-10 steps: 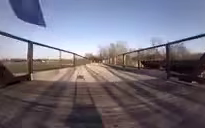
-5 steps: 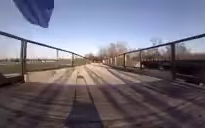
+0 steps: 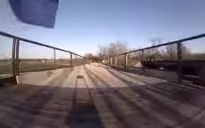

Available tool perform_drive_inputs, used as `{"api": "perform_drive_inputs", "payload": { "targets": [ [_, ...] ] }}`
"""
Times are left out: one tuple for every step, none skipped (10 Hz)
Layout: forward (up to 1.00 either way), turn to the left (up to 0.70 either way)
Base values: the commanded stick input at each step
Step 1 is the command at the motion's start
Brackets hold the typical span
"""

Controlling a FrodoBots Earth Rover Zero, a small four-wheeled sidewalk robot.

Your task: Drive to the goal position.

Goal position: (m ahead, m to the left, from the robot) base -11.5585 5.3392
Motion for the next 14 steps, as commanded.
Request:
{"api": "perform_drive_inputs", "payload": {
  "targets": [
    [0.7,0.14],
    [0.7,0.14],
    [0.7,0.14],
    [0.7,0.14],
    [0.7,0.14],
    [0.7,0.14],
    [0.7,0.14],
    [0.7,0.14],
    [0.7,0.14],
    [0.7,0.14],
    [0.7,0.14],
    [0.7,0.14],
    [0.7,0.14],
    [0.7,0.14]
  ]
}}
